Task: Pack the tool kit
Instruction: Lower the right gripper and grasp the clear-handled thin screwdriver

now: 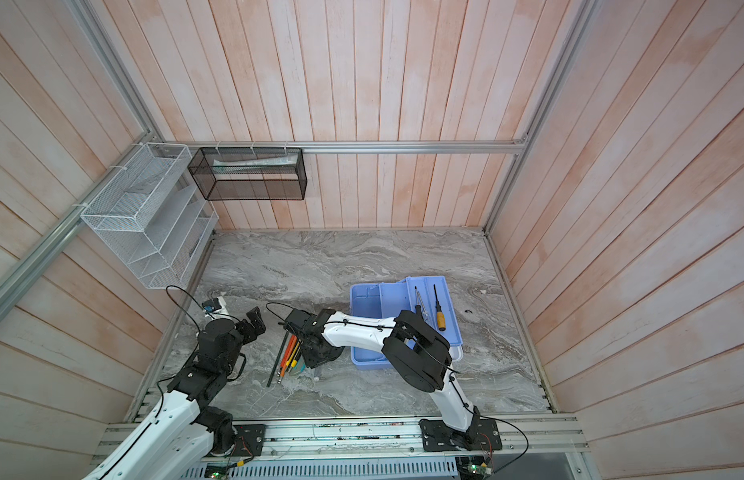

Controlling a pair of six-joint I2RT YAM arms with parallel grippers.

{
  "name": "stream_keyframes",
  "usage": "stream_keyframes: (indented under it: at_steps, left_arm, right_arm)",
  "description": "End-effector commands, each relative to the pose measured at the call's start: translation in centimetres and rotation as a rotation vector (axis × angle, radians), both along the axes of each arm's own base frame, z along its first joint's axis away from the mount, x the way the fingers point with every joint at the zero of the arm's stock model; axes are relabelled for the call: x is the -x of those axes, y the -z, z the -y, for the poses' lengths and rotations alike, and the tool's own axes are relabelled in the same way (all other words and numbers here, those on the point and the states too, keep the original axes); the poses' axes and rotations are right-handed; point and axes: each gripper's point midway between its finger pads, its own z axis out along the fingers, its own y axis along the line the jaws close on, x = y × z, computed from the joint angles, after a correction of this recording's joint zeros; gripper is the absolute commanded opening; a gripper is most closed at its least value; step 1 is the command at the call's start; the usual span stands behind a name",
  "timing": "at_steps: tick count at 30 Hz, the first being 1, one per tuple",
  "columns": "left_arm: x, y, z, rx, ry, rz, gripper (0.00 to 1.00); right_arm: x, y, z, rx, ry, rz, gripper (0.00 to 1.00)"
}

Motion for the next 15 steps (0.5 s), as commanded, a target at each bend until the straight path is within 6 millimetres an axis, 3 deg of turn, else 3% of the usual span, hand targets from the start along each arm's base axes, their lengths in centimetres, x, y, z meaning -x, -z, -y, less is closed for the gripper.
stream_keyframes:
  at_steps: [1,8,11,15]
  left_arm:
    - [0.2,0.6,-0.2,-0.004,-0.008,-0.015,1.00]
    - [0.2,0.5,-0.2,-0.004,-0.007,-0.013,1.00]
    - [0.2,0.6,-0.3,-0.005,-0.008,-0.014,1.00]
    - [0.2,0.6,-0.2,-0.004,-0.003,-0.012,1.00]
  right_arm:
    - [-0.2,0.2,1.2,0.065,-0.014,0.017,0.37]
    - [-0.3,1.3,0.3,0.045,0.013,-0.002,0.38]
    - [0.1,2.2,0.9,0.069,0.037,-0.031,0.36]
    - [-0.1,1.8,1.7,0.090,0.065,-0.019,0.29]
